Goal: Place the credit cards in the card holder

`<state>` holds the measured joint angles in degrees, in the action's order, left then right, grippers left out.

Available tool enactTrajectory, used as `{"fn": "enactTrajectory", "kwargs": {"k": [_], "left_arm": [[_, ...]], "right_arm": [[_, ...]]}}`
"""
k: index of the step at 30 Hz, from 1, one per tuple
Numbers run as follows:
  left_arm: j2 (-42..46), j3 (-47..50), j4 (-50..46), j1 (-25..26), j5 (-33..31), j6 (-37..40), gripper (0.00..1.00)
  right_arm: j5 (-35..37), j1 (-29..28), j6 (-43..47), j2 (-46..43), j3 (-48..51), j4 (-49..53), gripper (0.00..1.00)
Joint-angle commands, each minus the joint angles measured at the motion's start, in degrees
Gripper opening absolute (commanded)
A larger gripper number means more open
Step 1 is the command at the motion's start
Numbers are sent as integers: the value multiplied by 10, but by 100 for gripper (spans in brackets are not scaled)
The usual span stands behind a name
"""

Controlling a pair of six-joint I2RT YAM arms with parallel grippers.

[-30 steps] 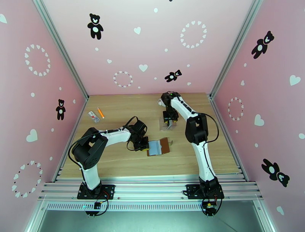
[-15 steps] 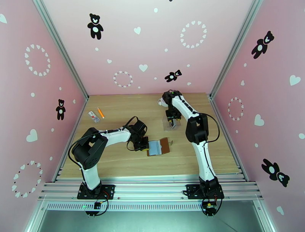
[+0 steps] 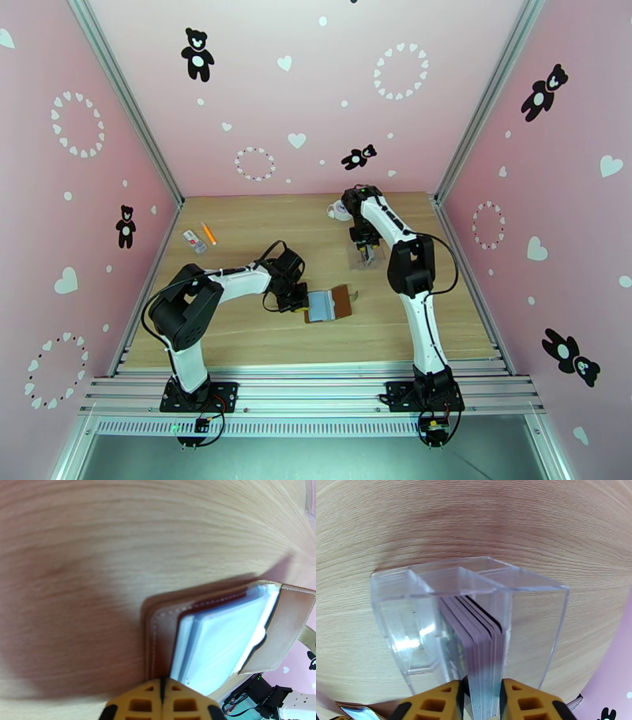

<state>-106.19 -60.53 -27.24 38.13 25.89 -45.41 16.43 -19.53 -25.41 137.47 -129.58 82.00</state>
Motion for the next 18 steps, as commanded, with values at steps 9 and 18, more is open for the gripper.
{"fn": "enactTrajectory", "kwargs": {"k": [9, 18], "left_arm": [[-42, 17, -36, 17, -39, 5, 0], [-38, 24, -33, 17, -40, 3, 0]], "right_arm": [[20, 4, 7, -27, -13, 20, 36], [16, 7, 8, -16, -12, 19, 39]]}}
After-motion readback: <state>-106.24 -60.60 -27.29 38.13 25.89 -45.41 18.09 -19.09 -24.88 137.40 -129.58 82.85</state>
